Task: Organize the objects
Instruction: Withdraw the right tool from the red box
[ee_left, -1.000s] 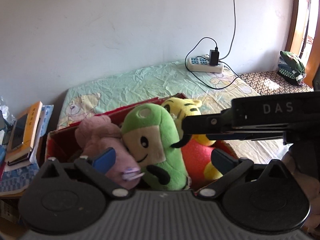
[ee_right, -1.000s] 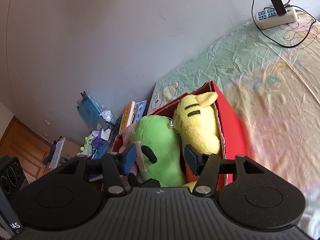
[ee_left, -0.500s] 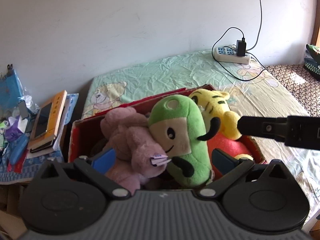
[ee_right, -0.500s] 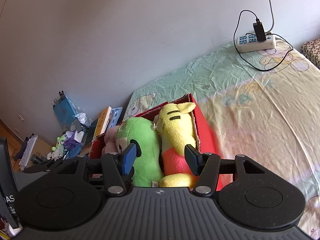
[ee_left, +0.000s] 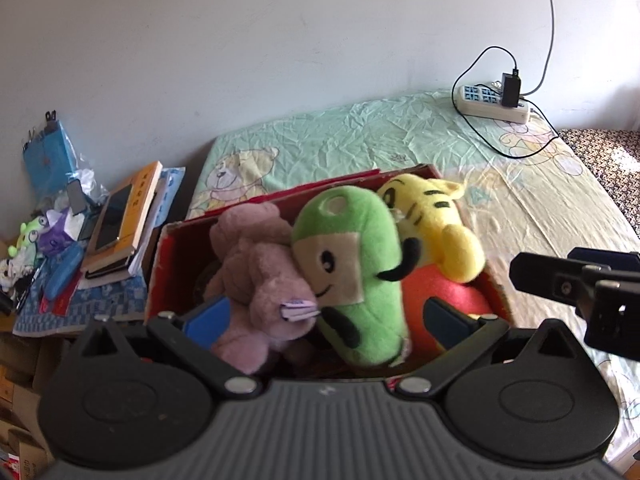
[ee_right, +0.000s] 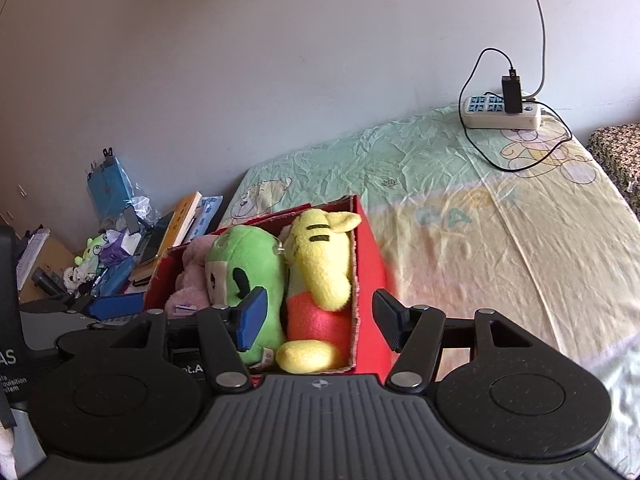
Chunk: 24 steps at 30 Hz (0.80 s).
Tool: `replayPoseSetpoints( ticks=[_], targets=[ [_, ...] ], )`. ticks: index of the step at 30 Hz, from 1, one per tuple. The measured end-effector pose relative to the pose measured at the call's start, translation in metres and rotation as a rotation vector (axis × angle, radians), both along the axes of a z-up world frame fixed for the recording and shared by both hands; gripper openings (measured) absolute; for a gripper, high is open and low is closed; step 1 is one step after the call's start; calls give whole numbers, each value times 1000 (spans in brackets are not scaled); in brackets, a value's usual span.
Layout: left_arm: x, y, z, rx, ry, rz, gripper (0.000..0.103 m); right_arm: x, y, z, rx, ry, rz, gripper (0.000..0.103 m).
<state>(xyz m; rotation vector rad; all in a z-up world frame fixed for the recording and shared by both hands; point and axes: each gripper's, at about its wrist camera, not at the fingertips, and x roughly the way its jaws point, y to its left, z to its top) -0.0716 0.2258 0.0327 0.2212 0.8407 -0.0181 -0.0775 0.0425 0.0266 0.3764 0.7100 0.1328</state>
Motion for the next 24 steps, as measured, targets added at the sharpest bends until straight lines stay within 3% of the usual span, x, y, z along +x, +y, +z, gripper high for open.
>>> replayPoseSetpoints(
  ticks=[3,11,24],
  targets=[
    [-9,-20,1,17,-16,-14,102,-6,-14,2,-28,18,-29,69],
    [-28,-64,2,48,-33,-48,103,-26,-49,-1,-88,65,-129,73],
    [-39,-58,-7,81,43,149,102,-28,-61,-15,-178,135,-135,82]
  ],
)
